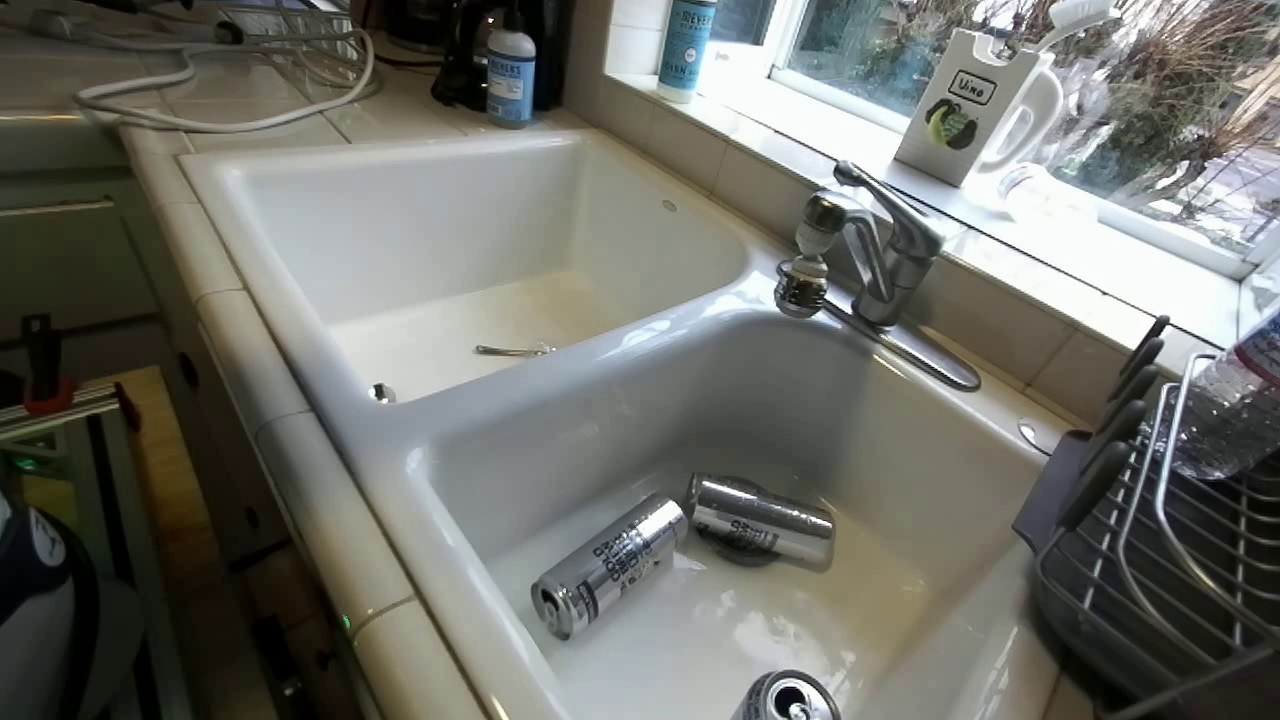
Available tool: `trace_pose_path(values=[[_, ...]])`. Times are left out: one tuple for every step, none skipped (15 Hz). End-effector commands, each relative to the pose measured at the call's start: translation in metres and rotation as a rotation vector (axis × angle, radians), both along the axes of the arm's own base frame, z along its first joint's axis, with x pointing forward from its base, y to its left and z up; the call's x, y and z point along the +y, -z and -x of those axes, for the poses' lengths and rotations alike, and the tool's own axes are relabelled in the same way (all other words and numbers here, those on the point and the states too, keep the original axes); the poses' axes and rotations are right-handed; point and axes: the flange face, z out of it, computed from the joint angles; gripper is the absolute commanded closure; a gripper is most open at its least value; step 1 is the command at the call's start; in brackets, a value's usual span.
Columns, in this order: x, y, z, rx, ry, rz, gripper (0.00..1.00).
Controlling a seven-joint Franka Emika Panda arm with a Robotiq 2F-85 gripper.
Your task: Put the green object from the dishrack on the window.
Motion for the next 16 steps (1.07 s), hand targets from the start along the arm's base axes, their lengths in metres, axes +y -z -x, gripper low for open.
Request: trace_pose_path(values=[[0.001,-0.012,-0.001,0.006,-0.006,-0.020,0.34],[0.000,-0.015,0.000,0.009,-0.004,-0.026,0.27],[-0.001,-0.018,0.001,0.017,-0.002,-0.034,0.18],[-0.002,-0.020,0.002,0.030,-0.001,-0.048,0.12],[-0.003,-0.022,0.003,0.050,0.000,-0.062,0.05],[-0.003,-0.023,0.004,0.071,0.000,-0.079,0.00],[-0.004,-0.024,0.005,0.091,0.000,-0.091,0.00],[-0.005,-0.026,0.006,0.115,0.004,-0.102,0.00],[-0.004,-0.032,0.010,0.136,0.008,-0.104,0.00],[0.000,-0.043,0.016,0.146,0.007,-0.098,0.00],[0.004,-0.056,0.024,0.157,0.006,-0.083,0.00],[0.008,-0.073,0.038,0.181,0.004,-0.057,0.00],[0.008,-0.085,0.050,0.201,0.026,-0.025,0.00],[0.011,-0.099,0.062,0.222,0.028,0.005,0.00],[0.014,-0.110,0.074,0.242,0.031,0.034,0.00],[0.017,-0.119,0.089,0.263,0.023,0.055,0.00]])
